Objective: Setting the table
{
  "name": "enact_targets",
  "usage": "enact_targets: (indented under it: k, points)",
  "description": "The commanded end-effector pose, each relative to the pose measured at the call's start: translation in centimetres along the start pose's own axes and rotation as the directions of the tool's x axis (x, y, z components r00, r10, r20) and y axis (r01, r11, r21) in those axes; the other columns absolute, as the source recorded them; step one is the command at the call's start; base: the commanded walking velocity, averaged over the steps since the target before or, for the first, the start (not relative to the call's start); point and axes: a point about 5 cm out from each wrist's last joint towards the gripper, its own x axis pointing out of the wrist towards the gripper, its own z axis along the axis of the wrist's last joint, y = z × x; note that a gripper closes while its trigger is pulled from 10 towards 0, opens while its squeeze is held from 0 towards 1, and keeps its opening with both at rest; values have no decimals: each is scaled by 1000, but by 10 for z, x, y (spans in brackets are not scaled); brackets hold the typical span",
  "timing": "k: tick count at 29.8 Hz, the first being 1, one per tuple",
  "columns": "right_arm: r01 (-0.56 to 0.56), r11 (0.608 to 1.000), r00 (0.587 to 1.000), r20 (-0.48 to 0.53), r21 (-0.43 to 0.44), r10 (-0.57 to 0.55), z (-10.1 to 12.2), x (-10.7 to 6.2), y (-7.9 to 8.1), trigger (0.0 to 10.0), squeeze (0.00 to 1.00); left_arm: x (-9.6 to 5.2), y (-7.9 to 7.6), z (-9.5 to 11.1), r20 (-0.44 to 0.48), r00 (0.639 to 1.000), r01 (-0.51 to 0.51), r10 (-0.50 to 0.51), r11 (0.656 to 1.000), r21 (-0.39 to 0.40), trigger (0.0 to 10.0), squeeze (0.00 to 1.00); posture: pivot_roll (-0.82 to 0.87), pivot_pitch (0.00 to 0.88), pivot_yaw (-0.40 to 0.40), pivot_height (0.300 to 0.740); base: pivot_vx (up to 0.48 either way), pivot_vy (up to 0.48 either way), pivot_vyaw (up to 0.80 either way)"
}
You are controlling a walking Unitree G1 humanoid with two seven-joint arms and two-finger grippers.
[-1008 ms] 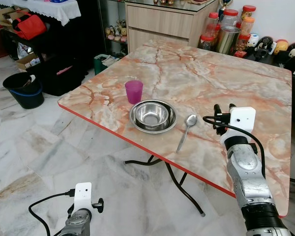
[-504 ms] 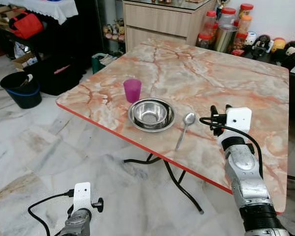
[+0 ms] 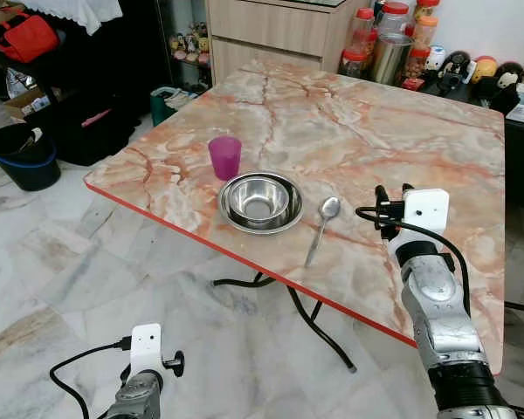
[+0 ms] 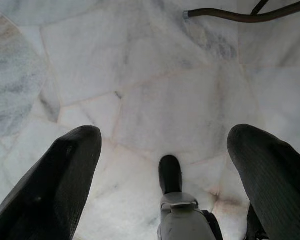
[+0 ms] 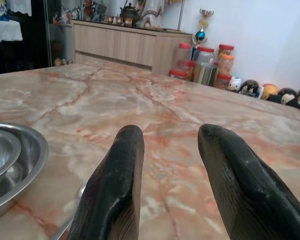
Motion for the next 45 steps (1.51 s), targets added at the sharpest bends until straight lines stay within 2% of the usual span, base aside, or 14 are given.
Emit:
enact_targets:
  k: [1,13,23,27,35,38,45]
  points:
    - [5,1000,1000,2,14,-5,1,-2,-1,10000,0,0,-2,-2,-16,1000,3,-3,1000,-10,10000,0,-148,117,-6,740,0,0,0]
    - [17,1000,1000,19,11,-17,4,-6,-5,10000,0,-2,1,-7,-14,1000,3,-3,1000,-12,10000,0,-167,76,1,740,0,0,0]
    - [46,999,999,-8,3,-46,0,-8,-8,10000,0,-3,1,-10,-15,1000,4,-4,1000,-8,10000,0,-182,64,12,740,0,0,-42]
    - [58,998,998,-11,19,-58,-1,-10,-6,10000,0,-3,1,-11,-17,1000,5,-5,1000,-3,10000,0,-189,54,20,740,0,0,-613]
    - [55,998,998,15,25,-55,4,-10,-3,10000,0,-4,1,-15,-23,1000,6,-5,1000,8,10000,0,-196,29,19,740,0,0,0]
    - [55,998,998,19,25,-56,6,-10,-3,10000,0,-4,1,-15,-24,1000,6,-6,1000,9,10000,0,-196,29,20,740,0,0,0]
    - [64,998,998,19,26,-64,11,-4,-3,10000,0,-3,-1,-10,-17,1000,15,-15,1000,5,10000,0,-192,92,14,740,0,0,0]
